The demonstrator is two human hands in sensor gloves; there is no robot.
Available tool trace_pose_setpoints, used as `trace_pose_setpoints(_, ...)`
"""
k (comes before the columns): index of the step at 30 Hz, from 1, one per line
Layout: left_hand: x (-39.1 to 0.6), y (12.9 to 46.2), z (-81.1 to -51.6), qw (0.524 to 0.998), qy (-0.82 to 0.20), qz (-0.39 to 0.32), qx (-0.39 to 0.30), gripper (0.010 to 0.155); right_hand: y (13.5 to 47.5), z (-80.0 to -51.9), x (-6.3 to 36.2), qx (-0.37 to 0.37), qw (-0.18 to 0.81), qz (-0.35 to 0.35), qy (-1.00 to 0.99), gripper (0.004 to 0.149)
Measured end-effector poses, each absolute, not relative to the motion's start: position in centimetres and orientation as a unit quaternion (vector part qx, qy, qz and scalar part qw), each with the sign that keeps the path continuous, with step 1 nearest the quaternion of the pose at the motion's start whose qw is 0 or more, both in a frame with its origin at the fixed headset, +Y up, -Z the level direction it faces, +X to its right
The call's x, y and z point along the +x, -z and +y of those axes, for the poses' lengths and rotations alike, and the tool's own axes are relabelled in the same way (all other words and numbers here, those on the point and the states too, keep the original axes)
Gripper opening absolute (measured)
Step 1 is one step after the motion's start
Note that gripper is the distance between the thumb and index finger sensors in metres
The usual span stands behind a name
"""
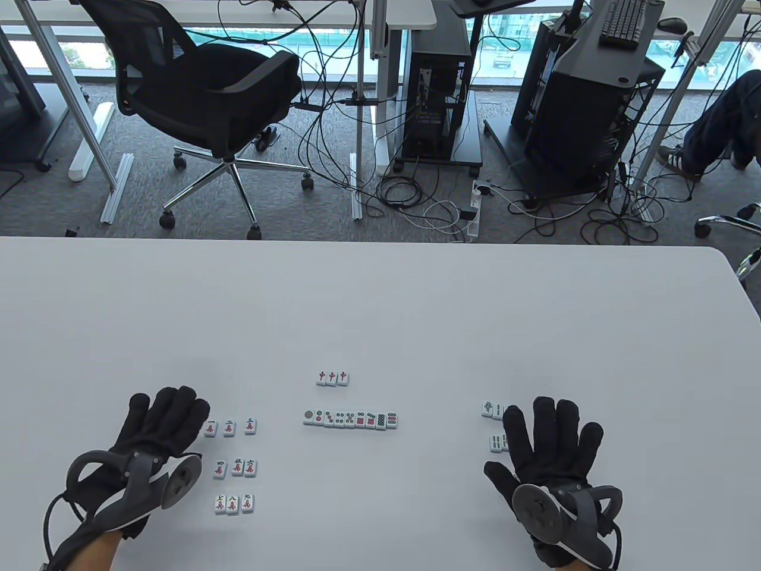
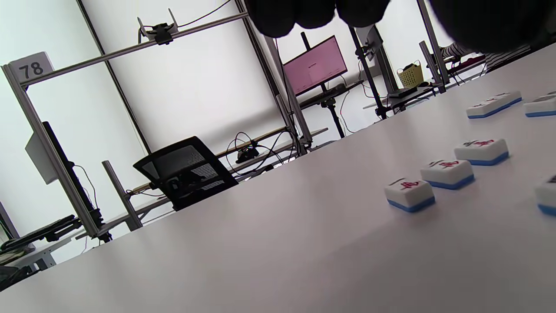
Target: Mahjong suit sorting
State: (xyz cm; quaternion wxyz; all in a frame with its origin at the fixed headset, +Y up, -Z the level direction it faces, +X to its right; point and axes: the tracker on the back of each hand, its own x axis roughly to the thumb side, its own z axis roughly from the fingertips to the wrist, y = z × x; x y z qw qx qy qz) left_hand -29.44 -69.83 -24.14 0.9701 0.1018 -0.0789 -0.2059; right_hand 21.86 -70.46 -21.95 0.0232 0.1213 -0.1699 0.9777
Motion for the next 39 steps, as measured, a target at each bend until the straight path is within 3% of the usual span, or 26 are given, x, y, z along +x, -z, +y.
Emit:
trace_pose_setpoints(4, -28.9, 27.0, -68.4, 0.971, 0.219, -0.069, 0.060, 0.076, 21.6, -69.9, 22.0, 0.128, 0.045, -0.186, -0.973, 0.079)
trace_pose_setpoints(13, -25.8, 31.1, -72.7, 0.945, 0.311, -0.050, -0.085, 0.072, 21.7, -69.8, 22.4, 0.134, 0.071, -0.171, -0.974, 0.081)
trace_pose_setpoints(21, -24.7, 31.8, -76.3, 0.935, 0.324, -0.028, -0.142, 0.058, 21.6, -69.7, 22.3, 0.142, 0.084, -0.173, -0.971, 0.081)
trace_pose_setpoints(23, -24.0, 31.2, -76.5, 0.934, 0.340, -0.029, -0.109, 0.057, 21.7, -69.8, 22.3, 0.143, 0.085, -0.171, -0.971, 0.082)
trace_pose_setpoints(27, -23.6, 30.7, -76.7, 0.919, 0.376, -0.045, -0.108, 0.056, 21.6, -69.7, 22.1, 0.147, 0.082, -0.169, -0.971, 0.082)
trace_pose_setpoints(33, -22.3, 31.0, -72.8, 0.936, 0.340, -0.023, -0.086, 0.059, 21.5, -69.7, 22.0, 0.152, 0.079, -0.168, -0.971, 0.083)
trace_pose_setpoints(36, -19.5, 30.2, -69.9, 0.951, 0.299, -0.060, -0.057, 0.059, 21.6, -69.8, 22.1, 0.149, 0.082, -0.166, -0.971, 0.083)
trace_pose_setpoints(39, -16.2, 29.3, -69.1, 0.954, 0.275, -0.108, -0.044, 0.060, 21.6, -69.7, 22.1, 0.149, 0.086, -0.162, -0.972, 0.083)
